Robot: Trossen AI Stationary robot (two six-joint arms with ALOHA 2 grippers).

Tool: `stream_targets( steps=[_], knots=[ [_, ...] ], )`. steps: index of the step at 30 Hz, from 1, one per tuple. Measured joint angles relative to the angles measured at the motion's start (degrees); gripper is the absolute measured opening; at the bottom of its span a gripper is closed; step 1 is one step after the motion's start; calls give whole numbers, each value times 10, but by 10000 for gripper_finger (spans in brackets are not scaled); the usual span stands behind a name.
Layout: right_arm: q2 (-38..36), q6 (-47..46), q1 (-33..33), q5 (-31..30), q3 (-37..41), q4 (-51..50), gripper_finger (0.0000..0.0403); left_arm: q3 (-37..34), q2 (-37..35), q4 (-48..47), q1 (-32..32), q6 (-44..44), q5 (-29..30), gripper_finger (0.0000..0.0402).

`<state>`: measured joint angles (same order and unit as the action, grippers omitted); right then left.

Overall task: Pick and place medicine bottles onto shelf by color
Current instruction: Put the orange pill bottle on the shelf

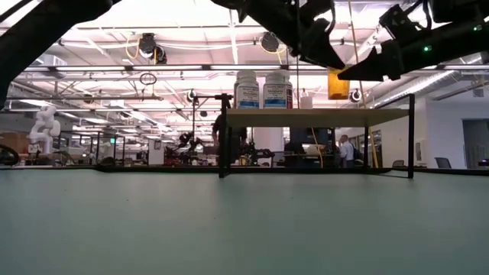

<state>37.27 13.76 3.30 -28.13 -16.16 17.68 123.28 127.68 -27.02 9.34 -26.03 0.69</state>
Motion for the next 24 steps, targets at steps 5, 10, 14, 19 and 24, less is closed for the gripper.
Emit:
stream_targets(
  steps=[5,10,14,19,24],
  knots=[
    [7,-12,12,14,0,5,271,0,0,3,-2,23,-19,205],
    [8,-22,13,17,0,6,255,0,0,3,-4,38,-23,205],
    [8,-37,13,52,0,8,230,0,0,10,-4,80,-23,205],
    [8,-43,21,67,0,13,195,0,0,18,-5,114,-13,234],
    [8,-42,41,79,-1,30,186,0,-12,17,-6,131,10,294]
  ],
)
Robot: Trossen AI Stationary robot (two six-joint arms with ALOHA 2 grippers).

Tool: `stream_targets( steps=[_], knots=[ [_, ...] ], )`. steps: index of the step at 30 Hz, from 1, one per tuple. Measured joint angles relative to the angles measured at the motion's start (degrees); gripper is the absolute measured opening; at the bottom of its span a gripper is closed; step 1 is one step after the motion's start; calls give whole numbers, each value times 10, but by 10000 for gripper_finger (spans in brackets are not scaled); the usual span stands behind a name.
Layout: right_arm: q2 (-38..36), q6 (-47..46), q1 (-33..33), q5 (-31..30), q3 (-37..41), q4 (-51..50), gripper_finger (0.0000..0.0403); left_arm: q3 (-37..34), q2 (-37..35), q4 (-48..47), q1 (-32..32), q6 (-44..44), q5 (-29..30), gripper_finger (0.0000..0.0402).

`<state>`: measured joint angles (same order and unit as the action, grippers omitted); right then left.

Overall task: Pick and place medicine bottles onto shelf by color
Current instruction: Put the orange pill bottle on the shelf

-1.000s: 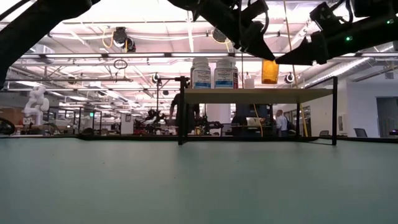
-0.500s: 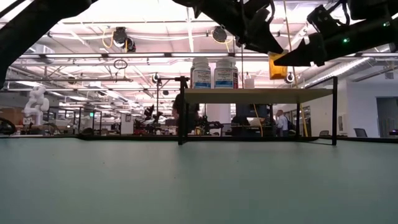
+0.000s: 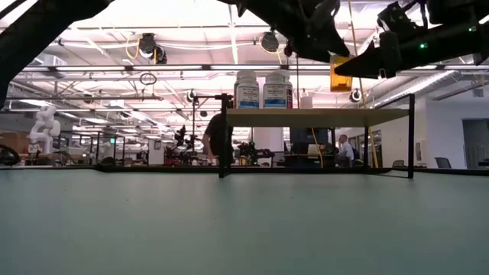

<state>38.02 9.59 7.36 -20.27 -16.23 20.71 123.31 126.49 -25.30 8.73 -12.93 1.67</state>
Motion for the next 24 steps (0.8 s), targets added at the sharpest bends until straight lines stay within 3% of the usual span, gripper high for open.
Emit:
stream_targets(
  steps=[4,9,13,18,24],
  knots=[
    [4,19,38,23,-1,57,192,0,-45,-31,-3,0,27,334],
    [50,18,128,133,-49,56,187,0,-107,-86,-4,50,118,349],
    [127,18,196,148,-98,56,189,0,-139,-118,-2,68,175,338],
    [226,0,264,191,-135,67,191,-12,-154,-137,-10,81,181,310],
    [285,-22,315,241,-135,91,191,-39,-151,-150,-24,91,186,277]
  ],
)
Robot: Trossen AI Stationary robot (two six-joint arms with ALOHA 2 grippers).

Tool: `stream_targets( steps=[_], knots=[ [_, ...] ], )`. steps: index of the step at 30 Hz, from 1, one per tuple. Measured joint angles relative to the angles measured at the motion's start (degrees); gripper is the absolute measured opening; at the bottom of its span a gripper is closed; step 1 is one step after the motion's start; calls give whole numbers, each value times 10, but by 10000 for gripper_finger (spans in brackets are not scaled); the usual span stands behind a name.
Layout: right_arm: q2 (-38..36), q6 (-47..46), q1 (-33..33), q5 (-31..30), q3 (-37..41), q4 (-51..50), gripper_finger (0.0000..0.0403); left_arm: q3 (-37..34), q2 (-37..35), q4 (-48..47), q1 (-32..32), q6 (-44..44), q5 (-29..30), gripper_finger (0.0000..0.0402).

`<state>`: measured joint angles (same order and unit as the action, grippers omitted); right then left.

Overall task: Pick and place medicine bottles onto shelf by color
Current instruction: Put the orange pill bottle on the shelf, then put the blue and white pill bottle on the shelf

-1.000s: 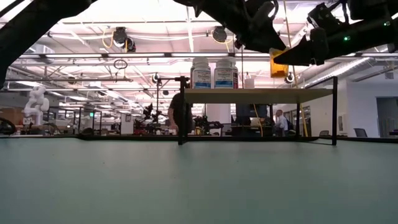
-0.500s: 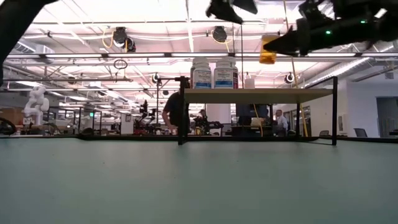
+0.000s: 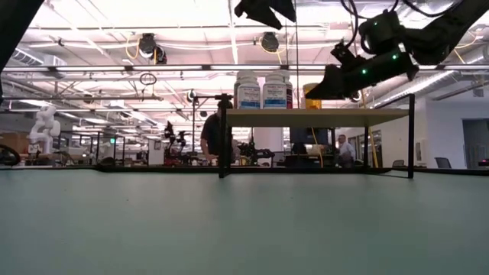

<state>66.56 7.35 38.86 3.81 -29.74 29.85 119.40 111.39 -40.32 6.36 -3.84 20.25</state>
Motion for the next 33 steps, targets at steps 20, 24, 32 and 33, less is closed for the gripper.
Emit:
stream_targets(
  steps=[20,24,32,33],
  knots=[
    [28,-21,40,52,0,44,259,-163,-10,89,-81,-12,29,255],
    [15,-34,40,51,0,59,293,-203,-25,114,-107,6,48,255],
    [-105,-36,25,50,0,-91,306,-399,-126,280,-184,82,56,255],
    [-124,-37,18,51,1,-111,306,-431,-141,308,-192,88,55,255]
  ],
)
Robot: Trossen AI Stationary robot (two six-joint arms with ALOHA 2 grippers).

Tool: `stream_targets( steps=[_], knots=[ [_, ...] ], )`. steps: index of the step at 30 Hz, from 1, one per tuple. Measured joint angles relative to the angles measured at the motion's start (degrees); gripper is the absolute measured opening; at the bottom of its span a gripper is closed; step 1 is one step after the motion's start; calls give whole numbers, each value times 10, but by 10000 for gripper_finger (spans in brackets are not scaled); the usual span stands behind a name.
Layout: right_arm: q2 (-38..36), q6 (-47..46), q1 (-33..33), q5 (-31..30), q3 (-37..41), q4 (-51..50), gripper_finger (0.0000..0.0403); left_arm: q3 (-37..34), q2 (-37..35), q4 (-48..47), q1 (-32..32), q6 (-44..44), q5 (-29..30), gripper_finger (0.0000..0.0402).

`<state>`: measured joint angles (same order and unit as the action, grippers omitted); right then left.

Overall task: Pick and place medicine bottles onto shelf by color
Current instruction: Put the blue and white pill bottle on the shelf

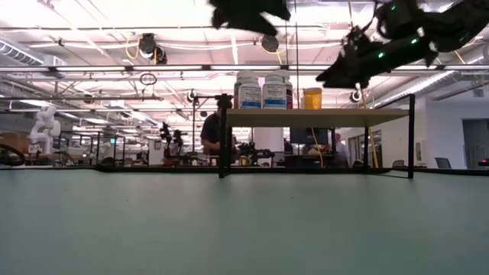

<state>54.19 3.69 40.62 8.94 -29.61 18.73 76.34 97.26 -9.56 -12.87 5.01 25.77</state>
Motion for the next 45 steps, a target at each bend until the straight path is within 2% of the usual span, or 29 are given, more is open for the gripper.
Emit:
stream_targets(
  steps=[5,7,10,19,24,29,34,36,40,45],
  knots=[
    [-75,0,-65,-1,-1,-59,306,-117,-31,163,-33,9,4,255],
    [-96,0,-96,-2,-1,-88,306,-146,-30,233,-41,2,-1,255],
    [-112,-11,-152,-7,-2,-118,306,-169,-26,272,-41,5,-1,255],
    [-95,-55,-326,-32,0,-247,292,-182,-26,235,-37,0,2,255],
    [-85,-75,-390,-53,6,-262,280,-181,-51,234,-14,7,3,255],
    [-83,-62,-404,-117,20,-247,277,-181,-61,212,32,-44,3,255],
    [-83,-48,-404,-120,48,-128,277,-181,-65,234,78,-109,-2,255],
    [-83,-58,-403,-122,46,-99,277,-180,-88,234,89,-133,-4,255],
    [-80,-126,-389,-153,-4,-133,276,-146,-166,202,129,-133,-47,255],
    [-61,-257,-372,-150,-109,-260,276,-89,-236,143,178,-89,-136,255]
  ],
)
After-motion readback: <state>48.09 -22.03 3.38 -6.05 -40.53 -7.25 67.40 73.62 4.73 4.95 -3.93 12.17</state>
